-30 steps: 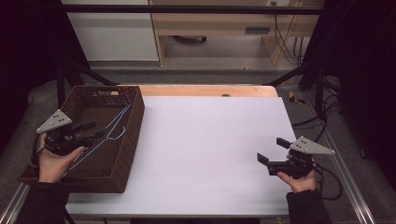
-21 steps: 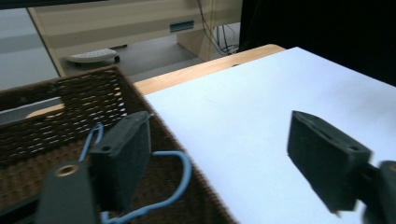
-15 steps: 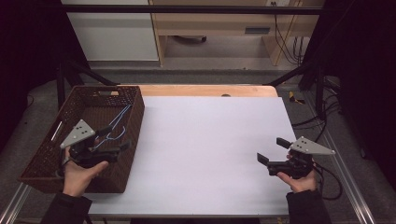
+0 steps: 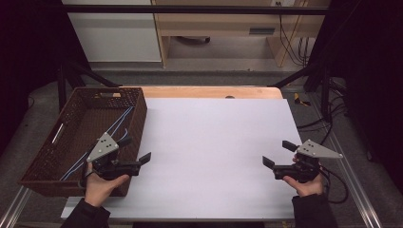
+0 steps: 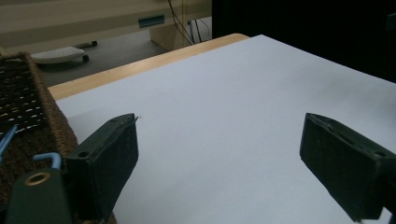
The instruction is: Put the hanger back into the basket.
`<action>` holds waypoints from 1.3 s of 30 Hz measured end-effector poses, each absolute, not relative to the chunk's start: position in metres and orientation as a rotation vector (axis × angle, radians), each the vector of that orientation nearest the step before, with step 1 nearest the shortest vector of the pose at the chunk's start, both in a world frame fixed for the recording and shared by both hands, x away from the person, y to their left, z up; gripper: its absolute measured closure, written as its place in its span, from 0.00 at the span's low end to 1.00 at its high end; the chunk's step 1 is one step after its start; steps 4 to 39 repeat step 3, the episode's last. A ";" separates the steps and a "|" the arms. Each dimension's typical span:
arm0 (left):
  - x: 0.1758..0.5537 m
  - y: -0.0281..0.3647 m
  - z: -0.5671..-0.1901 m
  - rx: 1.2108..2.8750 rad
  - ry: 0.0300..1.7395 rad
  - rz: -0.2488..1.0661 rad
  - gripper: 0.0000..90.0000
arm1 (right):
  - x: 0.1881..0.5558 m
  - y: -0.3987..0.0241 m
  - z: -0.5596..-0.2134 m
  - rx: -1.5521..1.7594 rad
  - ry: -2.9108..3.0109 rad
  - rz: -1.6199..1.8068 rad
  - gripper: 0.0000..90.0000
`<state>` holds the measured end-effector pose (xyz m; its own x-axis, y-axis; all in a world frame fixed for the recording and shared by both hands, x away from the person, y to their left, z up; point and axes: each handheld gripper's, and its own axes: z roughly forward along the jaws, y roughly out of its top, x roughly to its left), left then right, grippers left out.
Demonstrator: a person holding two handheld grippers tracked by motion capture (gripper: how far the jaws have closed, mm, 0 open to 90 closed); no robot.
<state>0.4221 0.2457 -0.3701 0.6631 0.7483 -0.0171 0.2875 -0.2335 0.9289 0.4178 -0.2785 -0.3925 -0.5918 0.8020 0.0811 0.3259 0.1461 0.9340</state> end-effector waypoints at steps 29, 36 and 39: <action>0.422 0.241 -0.375 1.827 0.820 0.544 0.13 | 0.418 -0.279 -0.393 1.070 1.990 1.447 0.04; 0.422 0.241 -0.375 1.827 0.820 0.544 0.13 | 0.418 -0.279 -0.393 1.070 1.990 1.447 0.04; 0.422 0.241 -0.375 1.827 0.820 0.544 0.13 | 0.418 -0.279 -0.393 1.070 1.990 1.447 0.04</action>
